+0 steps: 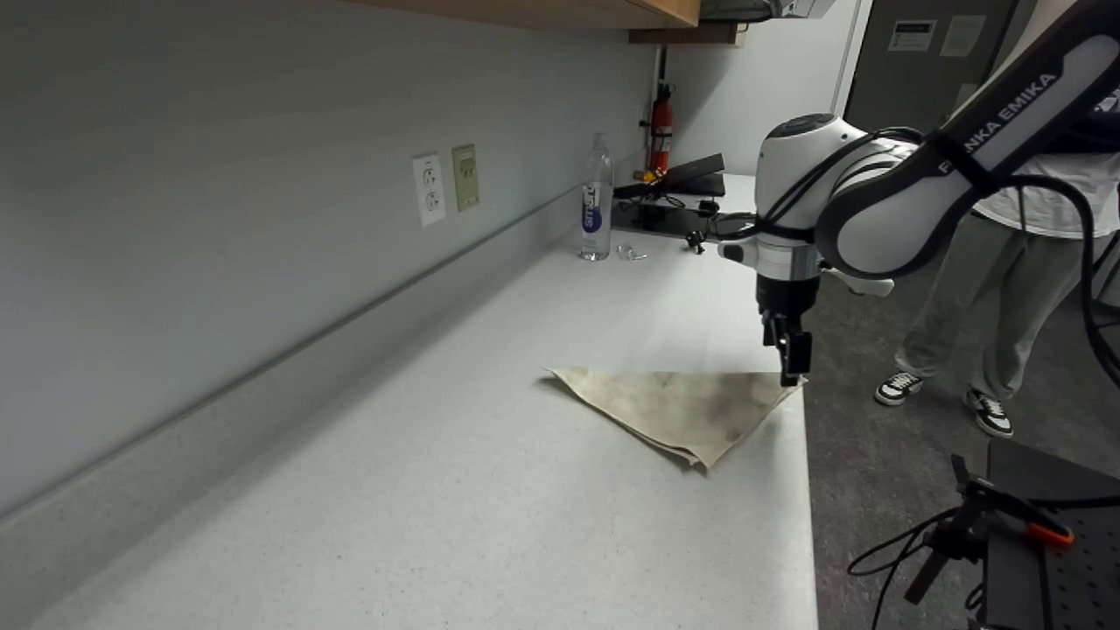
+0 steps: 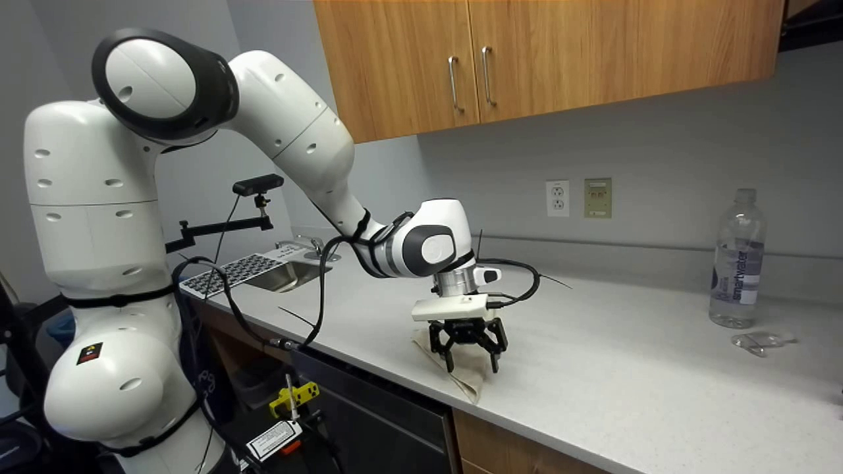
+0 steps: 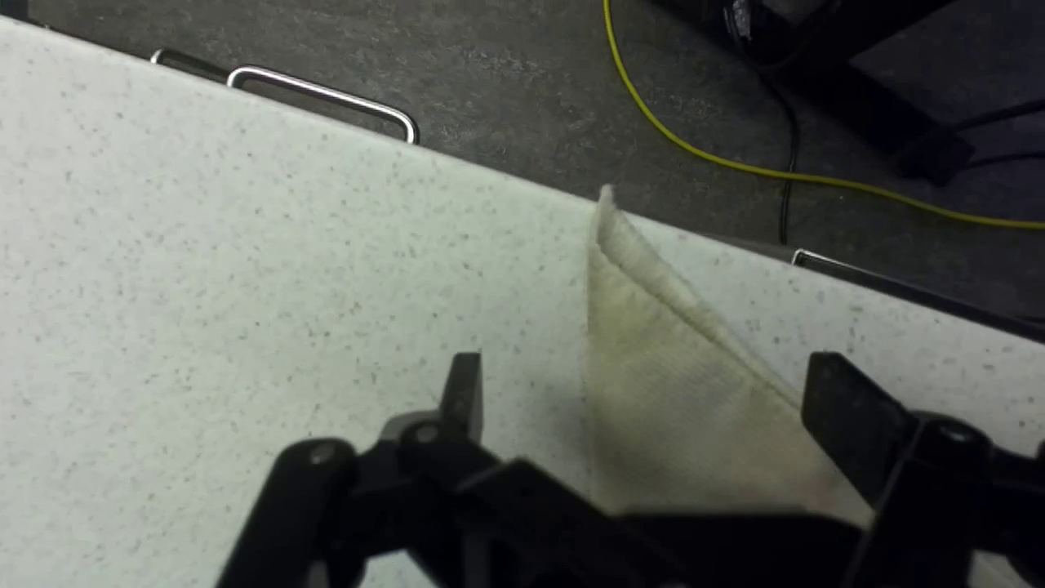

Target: Fold the towel on the counter

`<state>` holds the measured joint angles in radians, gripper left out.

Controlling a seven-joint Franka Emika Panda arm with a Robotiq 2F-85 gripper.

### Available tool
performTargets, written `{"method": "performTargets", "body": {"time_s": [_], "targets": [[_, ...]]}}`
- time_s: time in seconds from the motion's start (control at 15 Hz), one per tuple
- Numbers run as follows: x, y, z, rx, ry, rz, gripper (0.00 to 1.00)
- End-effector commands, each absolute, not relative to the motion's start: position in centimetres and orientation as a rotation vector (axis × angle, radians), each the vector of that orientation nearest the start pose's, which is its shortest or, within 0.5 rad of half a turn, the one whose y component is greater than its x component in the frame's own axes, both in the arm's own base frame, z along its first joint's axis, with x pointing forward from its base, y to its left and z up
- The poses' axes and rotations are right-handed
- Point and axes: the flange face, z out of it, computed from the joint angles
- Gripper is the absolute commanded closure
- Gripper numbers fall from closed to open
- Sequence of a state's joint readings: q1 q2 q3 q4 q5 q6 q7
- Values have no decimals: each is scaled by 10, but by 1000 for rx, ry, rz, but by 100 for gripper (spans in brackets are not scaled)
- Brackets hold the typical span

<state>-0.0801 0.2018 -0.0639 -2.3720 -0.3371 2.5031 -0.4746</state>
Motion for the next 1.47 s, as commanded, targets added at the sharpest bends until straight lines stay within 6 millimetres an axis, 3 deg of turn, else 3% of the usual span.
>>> {"method": "performTargets", "body": {"time_s": [0.0, 0.27, 0.87, 1.4], "targets": [[490, -80, 233, -3106, -1117, 222, 0], [489, -83, 232, -3052, -1215, 226, 0], [488, -84, 233, -3105, -1119, 220, 0], [492, -80, 232, -3100, -1139, 221, 0]]}}
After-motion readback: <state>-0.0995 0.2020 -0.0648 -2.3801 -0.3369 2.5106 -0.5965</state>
